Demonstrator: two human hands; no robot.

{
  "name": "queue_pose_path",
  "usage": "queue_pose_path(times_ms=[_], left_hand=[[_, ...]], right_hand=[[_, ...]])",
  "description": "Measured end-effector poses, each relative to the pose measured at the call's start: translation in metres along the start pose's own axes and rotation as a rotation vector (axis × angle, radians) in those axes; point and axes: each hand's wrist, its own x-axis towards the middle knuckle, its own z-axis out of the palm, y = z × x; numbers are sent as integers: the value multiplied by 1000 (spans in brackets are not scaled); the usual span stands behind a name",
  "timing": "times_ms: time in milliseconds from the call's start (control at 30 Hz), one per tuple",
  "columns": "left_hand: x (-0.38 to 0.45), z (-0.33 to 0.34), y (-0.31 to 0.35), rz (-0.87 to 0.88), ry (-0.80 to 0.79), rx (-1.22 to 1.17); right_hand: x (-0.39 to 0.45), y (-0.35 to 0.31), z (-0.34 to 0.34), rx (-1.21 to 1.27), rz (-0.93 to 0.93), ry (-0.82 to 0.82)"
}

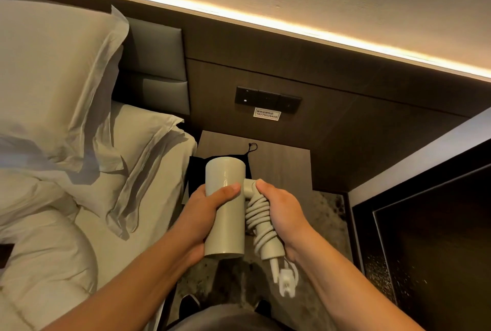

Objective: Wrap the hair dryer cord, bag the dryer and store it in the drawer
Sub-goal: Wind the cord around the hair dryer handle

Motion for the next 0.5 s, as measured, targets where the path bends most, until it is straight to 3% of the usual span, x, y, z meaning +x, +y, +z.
queue_pose_path(times_ms=[167, 500], left_hand=[[2, 0, -7, -36, 26, -22], [22, 1, -28, -214, -105, 22]], right_hand=[[2, 13, 6, 75, 41, 43], [9, 44, -34, -131, 119, -24]])
